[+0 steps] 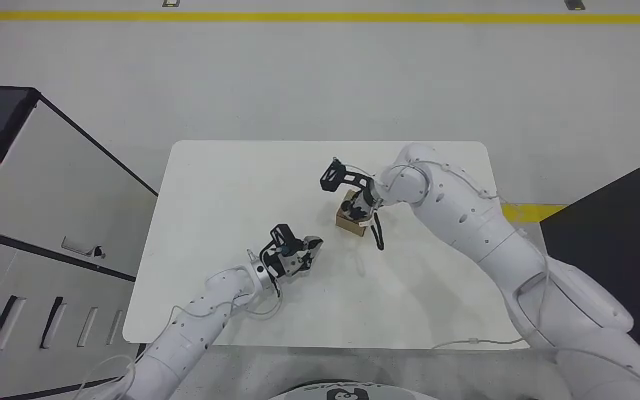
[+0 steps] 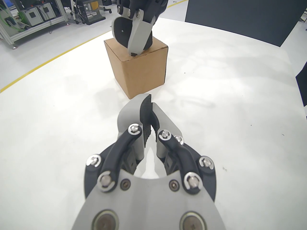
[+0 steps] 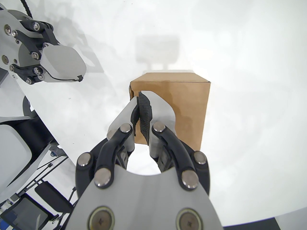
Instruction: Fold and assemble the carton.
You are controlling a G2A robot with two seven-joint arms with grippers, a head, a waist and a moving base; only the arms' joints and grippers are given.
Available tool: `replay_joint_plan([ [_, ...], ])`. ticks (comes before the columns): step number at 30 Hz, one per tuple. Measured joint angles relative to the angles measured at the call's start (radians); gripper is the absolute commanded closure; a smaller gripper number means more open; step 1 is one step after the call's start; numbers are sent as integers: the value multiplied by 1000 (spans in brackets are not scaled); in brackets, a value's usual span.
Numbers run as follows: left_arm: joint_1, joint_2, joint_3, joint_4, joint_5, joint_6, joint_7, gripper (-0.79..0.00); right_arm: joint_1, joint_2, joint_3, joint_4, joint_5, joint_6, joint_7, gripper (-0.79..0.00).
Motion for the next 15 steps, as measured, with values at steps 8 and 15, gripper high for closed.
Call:
replay_joint_plan([
  [8,4,2,-4,-11,2,-3,-6,0,12,-1,19,10,15,5,-5,0],
  [15,-8,-1,3,-16,3,-10,-11,0,-22,48,169,-16,159,3,5,-683],
])
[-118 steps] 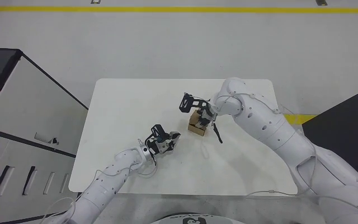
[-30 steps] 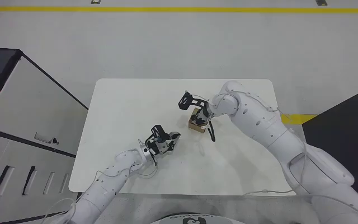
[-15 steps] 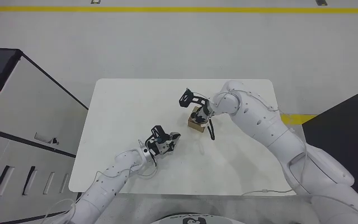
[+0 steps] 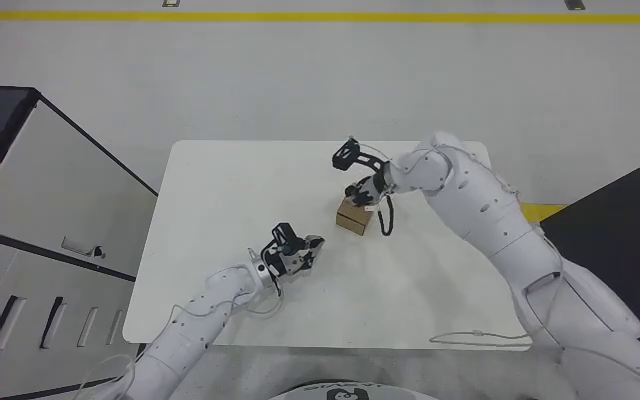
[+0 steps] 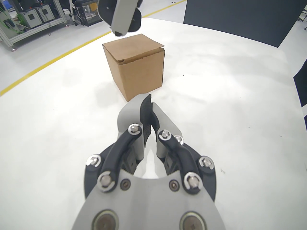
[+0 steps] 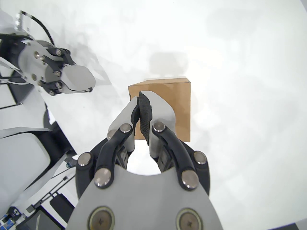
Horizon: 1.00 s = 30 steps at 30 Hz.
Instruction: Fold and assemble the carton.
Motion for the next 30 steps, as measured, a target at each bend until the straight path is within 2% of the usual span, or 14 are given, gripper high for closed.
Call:
replay_joint_plan([
  [1,-3,-1,2,0,0,-1,0,0,-11,10,28,-6,30,-3,6,-785],
  [2,-7,-2,5,1,1,-3,-1,-43,-29,23,68,-13,74,-7,14,-785],
  [4,-13,-4,10,2,2,-4,-1,-77,-61,43,131,-24,145,-14,26,-785],
  [5,-17,-6,14,4,3,-4,-1,-145,-85,56,174,-30,197,-17,35,-785],
  [7,-23,-8,20,7,4,-5,-2,-166,-124,73,231,-41,277,-20,53,-785],
  [9,-30,-11,27,10,4,-3,-2,-225,-169,88,285,-53,371,-16,71,-785],
  [10,-33,-12,29,10,5,-1,-2,-354,-184,92,302,-55,407,-7,73,-785],
  [11,-37,-14,33,11,7,1,-1,-597,-191,93,312,-55,438,-1,72,-785],
  [12,-39,-15,35,11,8,4,-1,-785,-191,93,312,-55,442,0,70,-785],
  [22,-53,-23,56,2,21,20,-10,-785,-198,94,318,-57,432,-6,56,-785],
  [24,-53,-23,56,3,21,20,-10,-785,-230,105,359,-61,483,-50,36,-785],
  [27,-53,-23,56,3,21,20,-10,-785,-285,128,441,-64,604,-137,73,-785],
  [30,-53,-23,56,3,21,20,-10,-785,-351,154,515,-88,705,-146,71,-785],
])
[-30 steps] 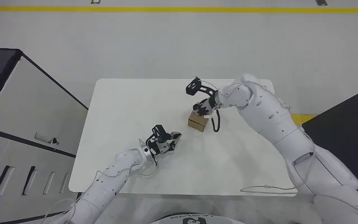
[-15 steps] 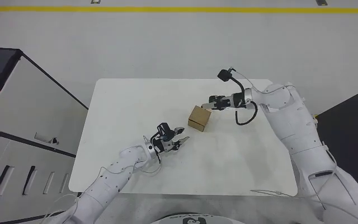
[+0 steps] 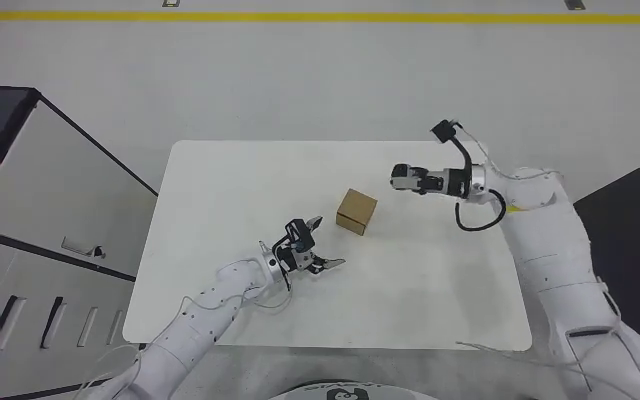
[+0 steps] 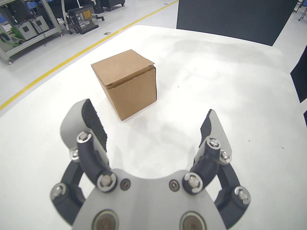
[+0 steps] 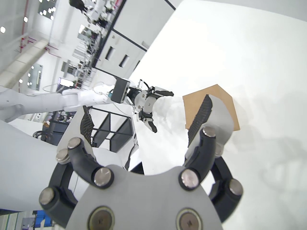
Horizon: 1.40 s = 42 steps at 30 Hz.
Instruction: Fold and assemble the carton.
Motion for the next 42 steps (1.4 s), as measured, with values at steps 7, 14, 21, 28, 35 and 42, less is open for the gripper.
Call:
replay_joint_plan([
  [7,0,0,0,0,0,0,0,-785,-169,59,152,-61,218,17,14,-785],
  [14,0,0,0,0,0,0,0,-785,-233,77,205,-73,328,32,29,-785],
  [21,36,-23,32,-45,-48,136,-45,-785,-233,77,205,-73,327,32,29,-785],
  [28,40,-71,108,-29,-125,363,-21,-785,-233,77,205,-73,327,32,29,-785],
  [35,39,-71,112,-33,-68,369,-30,-785,-233,77,205,-73,327,32,29,-785],
  [42,44,-112,150,-91,-181,469,-206,-785,-233,77,205,-73,327,32,29,-785],
])
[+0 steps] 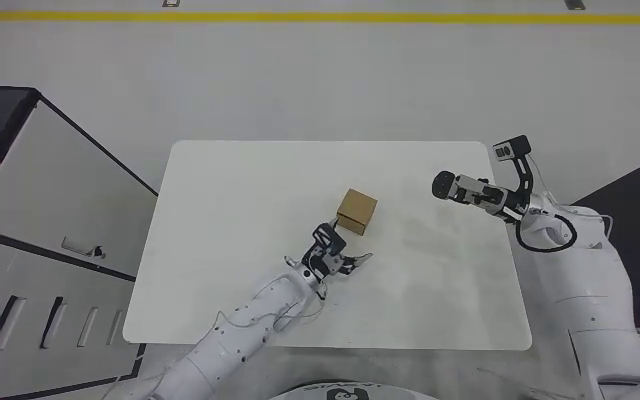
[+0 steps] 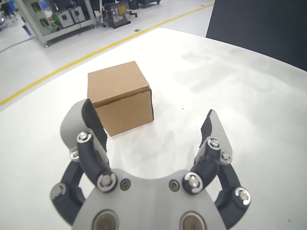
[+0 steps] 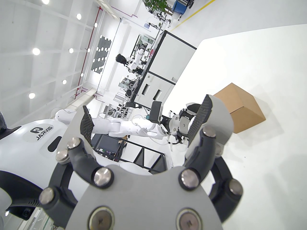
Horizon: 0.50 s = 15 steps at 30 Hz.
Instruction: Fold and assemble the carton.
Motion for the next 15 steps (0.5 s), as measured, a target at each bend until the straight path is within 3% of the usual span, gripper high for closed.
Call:
replay_joint_plan([
  [7,-7,-35,19,-19,-51,187,-128,-785,0,0,0,0,0,0,0,-785],
  [15,-9,-40,28,-29,-49,165,-149,-785,0,0,0,0,0,0,0,-785],
])
